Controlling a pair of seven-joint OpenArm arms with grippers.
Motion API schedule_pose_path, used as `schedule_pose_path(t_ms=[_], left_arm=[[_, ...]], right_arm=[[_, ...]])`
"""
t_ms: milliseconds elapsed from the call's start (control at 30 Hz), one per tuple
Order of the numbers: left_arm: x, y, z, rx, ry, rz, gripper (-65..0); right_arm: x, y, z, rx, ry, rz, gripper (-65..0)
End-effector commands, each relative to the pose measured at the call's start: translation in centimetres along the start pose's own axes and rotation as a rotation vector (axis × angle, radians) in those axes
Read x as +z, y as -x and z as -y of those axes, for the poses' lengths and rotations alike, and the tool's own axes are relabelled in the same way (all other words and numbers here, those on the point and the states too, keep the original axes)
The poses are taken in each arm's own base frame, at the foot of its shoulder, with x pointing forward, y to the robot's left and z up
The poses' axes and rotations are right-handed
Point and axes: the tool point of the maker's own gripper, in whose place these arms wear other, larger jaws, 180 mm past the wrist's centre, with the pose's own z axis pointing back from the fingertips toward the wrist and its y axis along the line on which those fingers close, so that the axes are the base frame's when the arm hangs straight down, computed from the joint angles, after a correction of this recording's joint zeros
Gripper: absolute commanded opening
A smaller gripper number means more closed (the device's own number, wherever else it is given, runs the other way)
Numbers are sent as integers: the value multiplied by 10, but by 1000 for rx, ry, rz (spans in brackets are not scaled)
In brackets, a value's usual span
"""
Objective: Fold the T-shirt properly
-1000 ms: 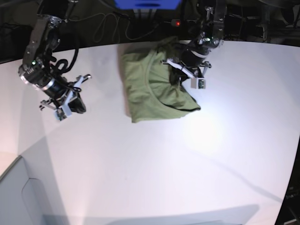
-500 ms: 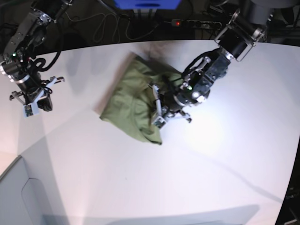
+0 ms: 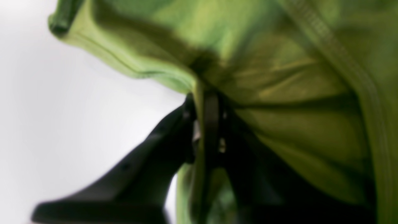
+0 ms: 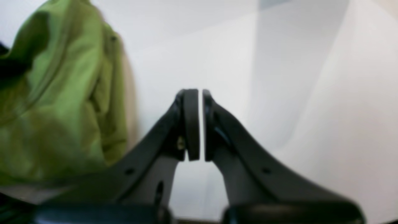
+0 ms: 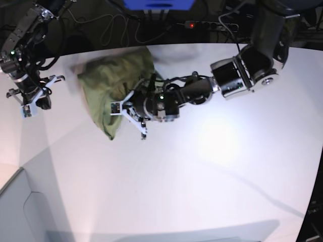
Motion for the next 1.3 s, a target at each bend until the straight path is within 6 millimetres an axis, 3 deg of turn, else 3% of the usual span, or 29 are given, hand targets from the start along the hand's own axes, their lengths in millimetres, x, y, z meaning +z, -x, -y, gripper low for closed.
schedule_pose_path(t_ms=[0, 67, 167, 300, 467, 533, 667, 833, 1000, 1100, 1267], left_arm=[[5, 8, -22, -23, -71, -56, -475], [8, 7, -30, -32, -110, -53, -357], [20, -5, -46, -42, -180, -17, -258], [47, -24, -64, -20, -259, 64, -249], [88, -19, -73, 84, -344, 157, -244], [101, -4, -74, 131, -375, 159, -244], [126, 48, -74, 264, -444, 118, -244], [157, 131, -58, 545, -548, 39, -246], [185, 194, -35, 792, -657, -26, -246], [197, 218, -20, 909, -695, -41, -246], [201, 226, -2, 1053, -658, 33, -247]], right_arm=[[4, -12, 1, 31, -1, 42, -650], [4, -11, 1, 30, -2, 41, -650], [4, -2, -6, 11, -15, 25, -650], [2, 0, -24, 7, -51, 24, -650], [-11, -8, -66, 52, -170, 35, -650], [-15, -12, -80, 72, -211, 41, -650], [-25, -27, -104, 100, -283, 84, -650], [-44, -7, -107, 33, -325, 35, -650], [-40, 20, -114, 5, -344, -21, -650], [-36, 34, -117, -3, -350, -52, -650], [-30, 50, -119, -13, -354, -86, -650]])
